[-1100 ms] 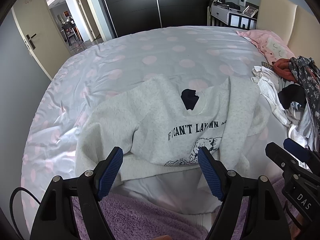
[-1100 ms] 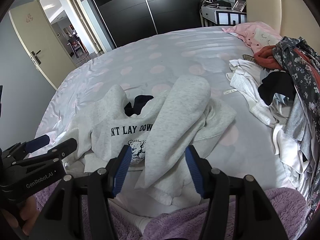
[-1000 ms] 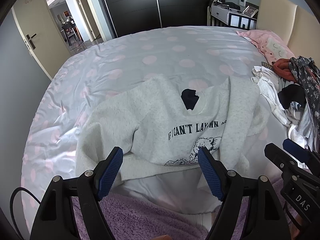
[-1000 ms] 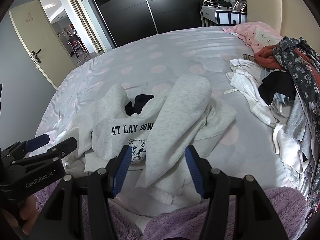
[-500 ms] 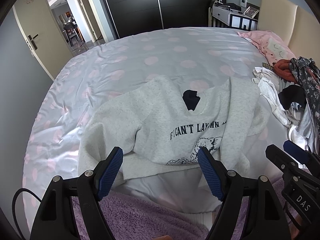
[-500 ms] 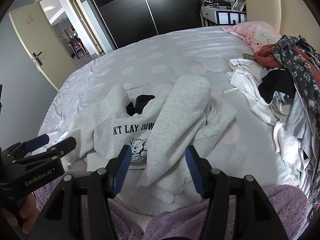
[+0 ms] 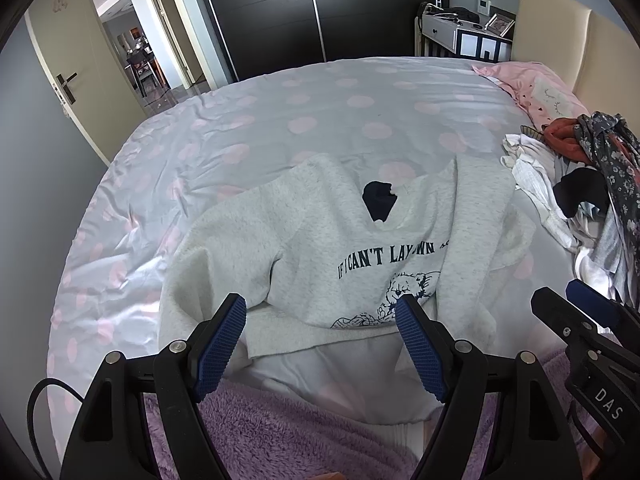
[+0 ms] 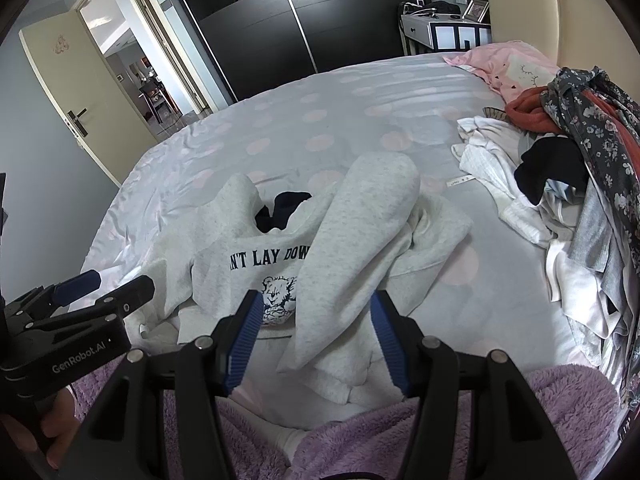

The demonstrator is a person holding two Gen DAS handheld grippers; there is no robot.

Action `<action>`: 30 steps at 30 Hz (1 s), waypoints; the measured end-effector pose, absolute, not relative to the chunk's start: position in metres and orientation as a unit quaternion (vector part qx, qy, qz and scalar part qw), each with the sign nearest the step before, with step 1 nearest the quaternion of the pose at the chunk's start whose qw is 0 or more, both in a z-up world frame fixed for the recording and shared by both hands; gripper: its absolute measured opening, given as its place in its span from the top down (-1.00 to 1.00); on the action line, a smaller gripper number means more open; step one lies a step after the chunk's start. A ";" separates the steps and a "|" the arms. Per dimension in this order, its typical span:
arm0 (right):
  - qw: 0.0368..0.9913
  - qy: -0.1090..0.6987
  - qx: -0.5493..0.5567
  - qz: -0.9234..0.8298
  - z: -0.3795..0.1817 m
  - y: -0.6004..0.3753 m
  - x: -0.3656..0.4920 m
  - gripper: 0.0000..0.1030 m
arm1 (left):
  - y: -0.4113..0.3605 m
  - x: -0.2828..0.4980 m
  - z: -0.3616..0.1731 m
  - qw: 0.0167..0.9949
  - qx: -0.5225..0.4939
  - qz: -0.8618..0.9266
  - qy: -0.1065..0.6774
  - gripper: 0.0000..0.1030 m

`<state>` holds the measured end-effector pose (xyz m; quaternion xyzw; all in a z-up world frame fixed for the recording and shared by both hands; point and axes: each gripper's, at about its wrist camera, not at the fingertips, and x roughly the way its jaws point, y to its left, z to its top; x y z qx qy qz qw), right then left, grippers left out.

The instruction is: Fold clothes

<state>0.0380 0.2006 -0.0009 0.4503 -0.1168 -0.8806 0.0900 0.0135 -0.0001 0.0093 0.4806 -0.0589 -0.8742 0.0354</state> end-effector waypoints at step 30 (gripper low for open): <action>0.092 -0.119 0.451 -0.880 -0.001 0.200 0.046 -0.06 | -0.004 0.021 0.011 0.033 0.476 -0.878 -0.048 -0.52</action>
